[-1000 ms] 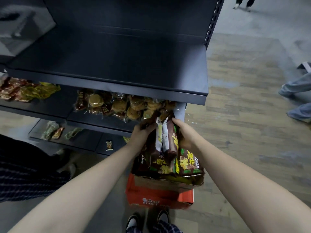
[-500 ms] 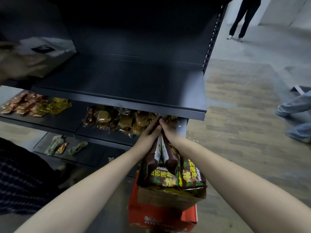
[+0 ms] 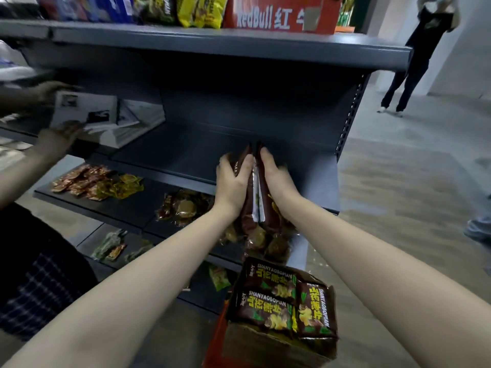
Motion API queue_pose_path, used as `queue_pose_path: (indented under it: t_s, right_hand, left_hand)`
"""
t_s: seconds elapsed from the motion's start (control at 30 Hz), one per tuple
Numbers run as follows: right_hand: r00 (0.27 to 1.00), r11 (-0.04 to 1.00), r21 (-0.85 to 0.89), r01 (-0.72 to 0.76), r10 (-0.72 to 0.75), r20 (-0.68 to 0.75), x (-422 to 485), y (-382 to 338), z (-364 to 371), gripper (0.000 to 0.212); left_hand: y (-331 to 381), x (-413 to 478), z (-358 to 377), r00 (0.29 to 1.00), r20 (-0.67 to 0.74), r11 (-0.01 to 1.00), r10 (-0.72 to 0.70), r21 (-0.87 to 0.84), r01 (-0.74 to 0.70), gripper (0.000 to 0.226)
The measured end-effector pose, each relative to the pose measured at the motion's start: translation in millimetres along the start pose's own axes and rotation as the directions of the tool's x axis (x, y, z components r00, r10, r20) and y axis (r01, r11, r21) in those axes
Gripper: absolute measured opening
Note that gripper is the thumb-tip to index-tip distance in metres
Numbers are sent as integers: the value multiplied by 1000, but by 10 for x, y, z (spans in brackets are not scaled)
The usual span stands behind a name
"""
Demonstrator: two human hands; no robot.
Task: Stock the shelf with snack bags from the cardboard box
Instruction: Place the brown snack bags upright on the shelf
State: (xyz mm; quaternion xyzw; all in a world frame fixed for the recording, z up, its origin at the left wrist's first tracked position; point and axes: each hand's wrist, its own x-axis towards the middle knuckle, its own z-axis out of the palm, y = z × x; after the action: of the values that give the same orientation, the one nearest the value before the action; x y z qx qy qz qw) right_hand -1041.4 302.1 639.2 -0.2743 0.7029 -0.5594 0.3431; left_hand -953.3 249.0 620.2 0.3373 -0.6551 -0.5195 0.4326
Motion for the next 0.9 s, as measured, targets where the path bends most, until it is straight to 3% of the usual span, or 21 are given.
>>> queue_pose_path:
  t_s: [0.1,0.17,0.27,0.4,0.53,0.63,0.73,0.9]
  right_hand:
    - [999,999,-28,42,-42,-16,72,-213,41,73]
    - [999,1000,6,4,-5,47,100,-318,49,69]
    - [981,998,10,-59,56,186,117,-387,7,70]
    - [963,998,25,-60,51,263,144,-389,-43,69]
    - [959,999,0,43,-41,279,171,-406,24,64]
    - [973,988,9,154,-153,172,213,-416,164,54]
    - [956,957,1,292,-291,38,341,-421,332,48]
    - [930,933,-109,342,-353,-100,626,-413,535,48]
  left_hand:
    - [176,197,-30,984,-73,987,-162,0,162,65]
    - [273,308,-69,960,-5,960,-279,-34,279,75]
    - [370,364,-116,937,150,937,-315,-106,332,76]
    - [420,398,-156,940,249,956,-231,-123,268,56]
    - [387,495,-233,982,162,994,-96,-35,103,40]
    - [307,589,-303,996,85,1000,-26,0,26,32]
    - [207,742,-406,999,15,998,49,43,-50,43]
    - [27,1100,-667,993,-70,983,97,162,-84,48]
